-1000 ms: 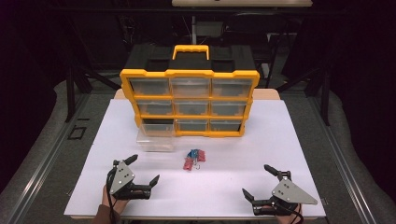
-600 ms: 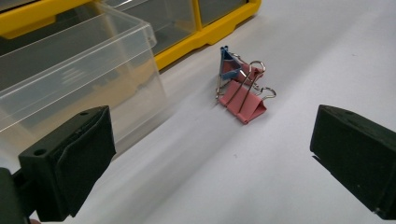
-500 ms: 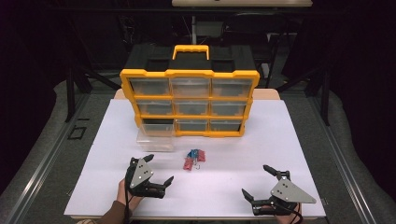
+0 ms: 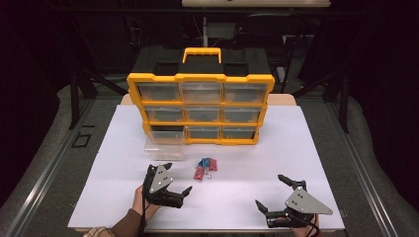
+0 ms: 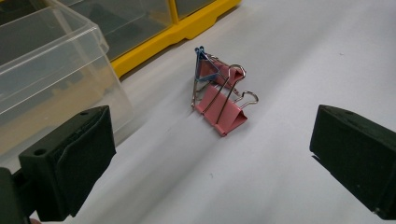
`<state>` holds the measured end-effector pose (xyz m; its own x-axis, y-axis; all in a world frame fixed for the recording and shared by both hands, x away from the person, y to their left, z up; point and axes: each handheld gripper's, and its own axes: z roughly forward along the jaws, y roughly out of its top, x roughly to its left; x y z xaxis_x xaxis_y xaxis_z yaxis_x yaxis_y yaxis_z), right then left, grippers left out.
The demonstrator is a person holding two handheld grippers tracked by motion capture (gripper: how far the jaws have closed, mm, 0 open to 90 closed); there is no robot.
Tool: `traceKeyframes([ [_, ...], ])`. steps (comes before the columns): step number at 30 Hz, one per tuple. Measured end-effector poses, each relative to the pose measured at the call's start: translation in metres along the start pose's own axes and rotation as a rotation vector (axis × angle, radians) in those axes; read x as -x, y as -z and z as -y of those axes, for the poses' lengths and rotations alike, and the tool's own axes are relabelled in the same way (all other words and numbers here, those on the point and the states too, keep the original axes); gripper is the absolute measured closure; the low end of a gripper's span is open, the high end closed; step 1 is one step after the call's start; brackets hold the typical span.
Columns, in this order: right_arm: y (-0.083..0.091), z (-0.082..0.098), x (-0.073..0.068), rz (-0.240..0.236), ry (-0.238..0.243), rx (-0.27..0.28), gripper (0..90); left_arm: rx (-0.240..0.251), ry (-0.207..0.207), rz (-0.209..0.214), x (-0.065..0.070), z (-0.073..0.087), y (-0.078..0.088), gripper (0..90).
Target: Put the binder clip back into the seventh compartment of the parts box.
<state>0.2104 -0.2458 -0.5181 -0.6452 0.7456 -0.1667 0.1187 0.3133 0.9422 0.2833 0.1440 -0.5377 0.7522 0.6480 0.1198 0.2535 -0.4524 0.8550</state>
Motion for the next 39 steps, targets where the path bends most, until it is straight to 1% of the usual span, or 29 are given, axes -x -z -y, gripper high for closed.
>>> traceKeyframes([
  [5,0.0,0.0,0.0,0.001,0.006,-0.006,0.0,-0.004,-0.014,0.008,0.004,-0.005,-0.006,0.0],
  [9,0.0,0.0,0.0,0.001,0.006,-0.007,0.0,-0.006,-0.011,0.01,0.005,-0.008,-0.011,0.0],
  [11,-0.001,0.0,0.0,-0.001,0.007,-0.007,0.0,-0.013,-0.018,0.013,0.005,-0.009,-0.015,0.0],
  [18,0.0,0.001,0.0,0.0,0.007,-0.009,0.0,-0.019,-0.023,0.01,0.006,-0.014,-0.023,0.0],
  [19,-0.001,0.001,0.0,0.0,0.007,-0.009,0.0,-0.019,-0.016,0.01,0.007,-0.014,-0.025,0.0],
  [25,0.0,0.0,0.0,-0.001,0.012,-0.01,0.0,-0.031,-0.021,0.001,0.007,-0.017,-0.033,0.0],
  [27,-0.001,0.0,0.0,0.001,0.01,-0.01,0.0,-0.037,-0.011,0.01,0.008,-0.018,-0.035,0.0],
  [34,-0.001,0.0,0.0,-0.005,0.011,-0.011,0.0,-0.06,-0.018,0.009,0.009,-0.019,-0.045,0.0],
  [36,-0.001,0.0,0.0,-0.004,0.014,-0.013,0.0,-0.07,-0.029,0.0,0.011,-0.02,-0.047,3.9],
  [39,-0.001,0.001,0.0,-0.005,0.012,-0.015,0.0,-0.07,-0.037,-0.008,0.012,-0.02,-0.048,16.1],
])
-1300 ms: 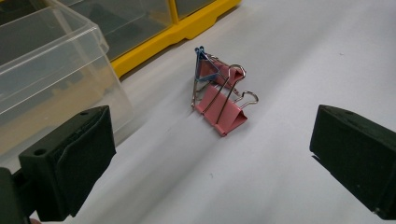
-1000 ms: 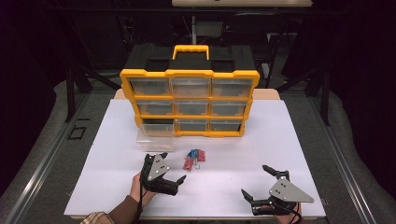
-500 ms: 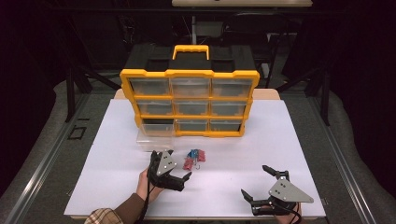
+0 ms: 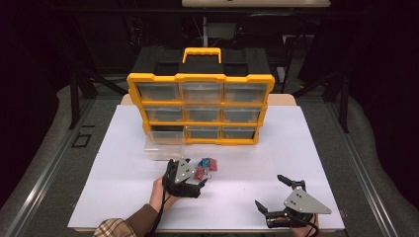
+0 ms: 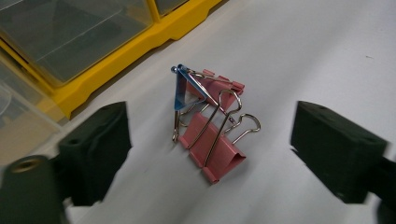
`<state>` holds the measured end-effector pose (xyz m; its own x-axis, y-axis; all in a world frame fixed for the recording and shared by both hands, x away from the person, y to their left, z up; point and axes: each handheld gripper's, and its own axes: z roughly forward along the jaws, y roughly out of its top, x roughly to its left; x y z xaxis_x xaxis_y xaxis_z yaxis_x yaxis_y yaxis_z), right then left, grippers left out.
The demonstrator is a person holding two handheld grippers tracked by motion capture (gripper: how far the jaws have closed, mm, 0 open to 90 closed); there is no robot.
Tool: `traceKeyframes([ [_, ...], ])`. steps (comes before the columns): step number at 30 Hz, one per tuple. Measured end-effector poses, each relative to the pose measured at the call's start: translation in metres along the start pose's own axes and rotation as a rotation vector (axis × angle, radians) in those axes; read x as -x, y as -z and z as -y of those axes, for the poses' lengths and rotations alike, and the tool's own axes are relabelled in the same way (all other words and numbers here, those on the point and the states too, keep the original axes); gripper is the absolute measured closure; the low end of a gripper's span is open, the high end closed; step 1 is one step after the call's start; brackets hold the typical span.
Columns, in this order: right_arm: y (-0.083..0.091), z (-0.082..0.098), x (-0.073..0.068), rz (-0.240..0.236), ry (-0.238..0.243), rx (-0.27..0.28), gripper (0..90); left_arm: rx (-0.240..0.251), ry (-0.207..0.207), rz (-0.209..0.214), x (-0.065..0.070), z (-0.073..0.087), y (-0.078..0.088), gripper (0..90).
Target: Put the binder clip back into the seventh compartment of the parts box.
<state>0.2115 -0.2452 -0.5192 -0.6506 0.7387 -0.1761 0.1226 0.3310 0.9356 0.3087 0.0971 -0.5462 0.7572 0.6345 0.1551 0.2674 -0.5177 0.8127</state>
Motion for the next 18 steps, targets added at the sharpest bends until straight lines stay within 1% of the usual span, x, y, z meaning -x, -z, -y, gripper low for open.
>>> traceKeyframes([
  [1,0.0,0.0,0.0,0.0,0.0,0.0,0.0,0.001,0.0,-0.006,0.001,0.0,-0.001,15.7],
  [2,0.0,0.0,0.0,-0.001,0.0,0.0,0.0,-0.002,-0.005,-0.004,0.001,-0.001,-0.002,17.1],
  [3,0.0,0.0,0.0,-0.002,0.0,0.0,0.0,-0.007,-0.016,-0.003,0.002,-0.001,-0.003,19.9],
  [4,0.0,0.0,0.0,-0.003,0.0,-0.001,0.0,-0.006,-0.011,-0.002,0.003,-0.001,-0.005,21.7],
  [5,0.0,0.0,0.0,-0.003,0.002,-0.002,0.0,-0.004,-0.015,-0.004,0.004,-0.001,-0.006,23.8],
  [9,0.0,0.0,0.0,-0.004,0.002,-0.002,0.0,-0.009,-0.031,-0.01,0.008,-0.003,-0.009,37.1],
  [16,-0.001,0.0,0.0,-0.006,0.001,0.0,0.0,-0.012,-0.024,0.001,0.009,-0.003,-0.017,51.5],
  [18,0.0,0.0,0.0,-0.007,0.002,-0.001,0.0,-0.002,-0.022,0.008,0.009,-0.002,-0.019,54.8],
])
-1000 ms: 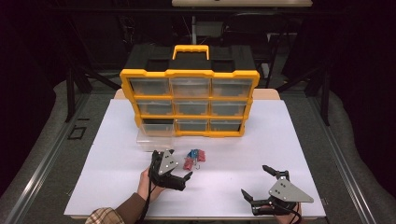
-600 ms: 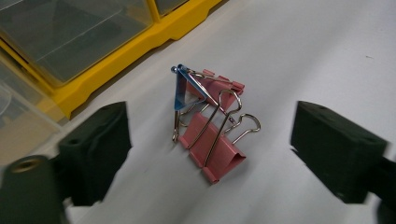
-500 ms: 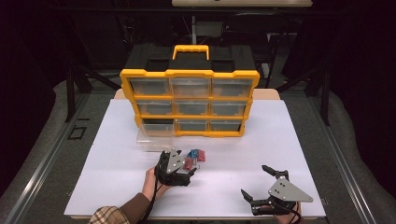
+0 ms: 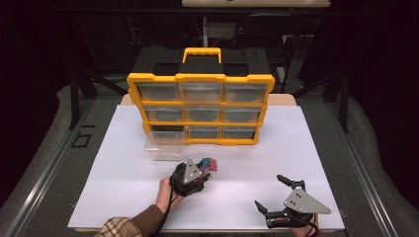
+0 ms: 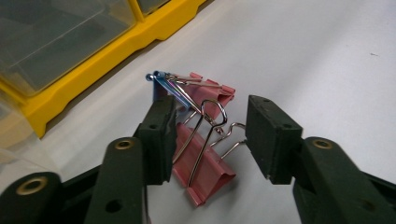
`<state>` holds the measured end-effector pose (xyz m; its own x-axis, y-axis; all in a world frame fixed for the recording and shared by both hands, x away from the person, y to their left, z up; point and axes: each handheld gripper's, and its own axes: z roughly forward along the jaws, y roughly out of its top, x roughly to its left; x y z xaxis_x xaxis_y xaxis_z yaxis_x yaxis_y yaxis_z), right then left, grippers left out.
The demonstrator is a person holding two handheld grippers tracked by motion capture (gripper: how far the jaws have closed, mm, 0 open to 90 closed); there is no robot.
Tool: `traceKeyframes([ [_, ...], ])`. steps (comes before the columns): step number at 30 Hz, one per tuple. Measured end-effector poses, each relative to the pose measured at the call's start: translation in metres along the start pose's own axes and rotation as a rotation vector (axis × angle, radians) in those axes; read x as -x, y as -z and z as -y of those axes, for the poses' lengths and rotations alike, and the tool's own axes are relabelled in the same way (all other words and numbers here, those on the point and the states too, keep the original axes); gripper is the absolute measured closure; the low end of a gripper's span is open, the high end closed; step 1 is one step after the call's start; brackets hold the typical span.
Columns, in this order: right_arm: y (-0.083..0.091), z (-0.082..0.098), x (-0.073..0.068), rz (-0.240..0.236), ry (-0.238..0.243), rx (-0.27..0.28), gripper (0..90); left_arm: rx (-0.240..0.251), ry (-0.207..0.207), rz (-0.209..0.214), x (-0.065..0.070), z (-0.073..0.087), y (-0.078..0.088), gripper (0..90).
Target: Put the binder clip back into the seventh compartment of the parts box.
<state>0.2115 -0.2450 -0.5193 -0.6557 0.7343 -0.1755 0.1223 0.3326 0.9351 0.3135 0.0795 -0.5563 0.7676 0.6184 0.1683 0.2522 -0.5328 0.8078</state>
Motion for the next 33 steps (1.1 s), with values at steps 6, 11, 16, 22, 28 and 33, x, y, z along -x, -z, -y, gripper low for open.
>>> traceKeyframes([
  [6,-0.0002,0.0004,0.0006,0.0,-0.002,0.001,0.0,-0.004,-0.002,0.017,0.0004,0.0007,-0.0038,63.1],
  [11,0.0002,0.0001,0.0003,0.0,0.0,0.0,0.0,-0.005,0.003,0.013,-0.0004,0.0015,-0.0032,67.9],
  [16,0.0002,0.0003,0.0007,0.002,0.0,-0.002,0.0,-0.002,0.012,0.014,-0.0027,0.0028,-0.0025,72.8],
  [22,0.0009,0.0002,0.0005,0.004,0.001,-0.001,0.0,0.004,-0.01,-0.002,-0.0014,0.0025,0.0,75.7],
  [28,0.0009,0.0002,0.0007,0.005,0.001,-0.002,0.0,0.011,-0.01,-0.021,-0.0026,0.0025,0.0023,78.7],
  [33,0.0009,-0.0001,-0.0005,0.01,0.004,-0.007,0.1,0.019,-0.005,-0.059,-0.0039,0.0031,0.0056,82.2],
])
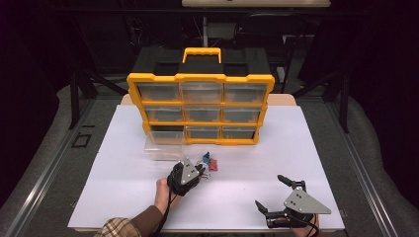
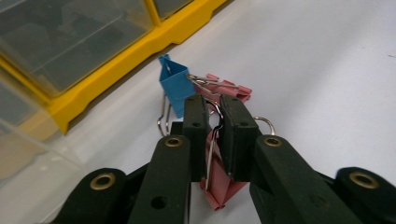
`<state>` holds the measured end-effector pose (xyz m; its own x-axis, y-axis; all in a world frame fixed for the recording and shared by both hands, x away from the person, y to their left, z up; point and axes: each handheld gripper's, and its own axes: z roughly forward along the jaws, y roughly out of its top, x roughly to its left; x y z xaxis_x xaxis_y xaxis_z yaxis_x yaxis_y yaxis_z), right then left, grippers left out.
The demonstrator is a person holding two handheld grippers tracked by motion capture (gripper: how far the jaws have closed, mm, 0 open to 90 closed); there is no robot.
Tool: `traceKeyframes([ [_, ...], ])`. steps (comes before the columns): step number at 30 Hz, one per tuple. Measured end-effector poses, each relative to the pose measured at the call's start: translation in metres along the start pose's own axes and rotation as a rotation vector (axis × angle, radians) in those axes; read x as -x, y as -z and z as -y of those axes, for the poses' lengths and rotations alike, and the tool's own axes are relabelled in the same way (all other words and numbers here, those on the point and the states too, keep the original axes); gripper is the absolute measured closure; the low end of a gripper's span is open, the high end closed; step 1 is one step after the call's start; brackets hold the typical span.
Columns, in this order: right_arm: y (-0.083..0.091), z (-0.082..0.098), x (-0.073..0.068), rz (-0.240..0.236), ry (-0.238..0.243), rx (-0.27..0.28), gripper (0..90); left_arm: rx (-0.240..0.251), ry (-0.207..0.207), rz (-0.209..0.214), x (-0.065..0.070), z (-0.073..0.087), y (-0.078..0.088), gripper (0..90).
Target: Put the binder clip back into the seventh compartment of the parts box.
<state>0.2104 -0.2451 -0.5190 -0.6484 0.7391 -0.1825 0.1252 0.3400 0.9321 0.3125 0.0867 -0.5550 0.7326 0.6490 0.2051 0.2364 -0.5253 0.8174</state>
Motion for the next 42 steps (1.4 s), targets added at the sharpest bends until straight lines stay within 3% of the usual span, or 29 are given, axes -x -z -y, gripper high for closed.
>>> traceKeyframes([
  [3,0.0,0.0,0.0,-0.001,0.002,0.0,0.1,0.005,0.004,-0.02,-0.002,0.0,0.002,86.8],
  [4,0.0,0.0,0.0,-0.001,0.003,0.0,0.1,0.01,0.023,-0.026,-0.004,0.001,0.003,88.1],
  [11,0.0,0.0,0.0,-0.003,0.006,0.001,0.1,0.012,0.042,-0.012,-0.006,0.001,0.005,88.4],
  [20,0.0,0.0,0.0,-0.004,0.002,0.001,0.1,0.037,0.102,0.024,-0.014,-0.003,0.016,88.4],
  [42,0.0,0.0,0.0,-0.006,0.006,-0.002,0.1,0.088,0.176,0.029,-0.037,-0.008,0.044,88.4],
])
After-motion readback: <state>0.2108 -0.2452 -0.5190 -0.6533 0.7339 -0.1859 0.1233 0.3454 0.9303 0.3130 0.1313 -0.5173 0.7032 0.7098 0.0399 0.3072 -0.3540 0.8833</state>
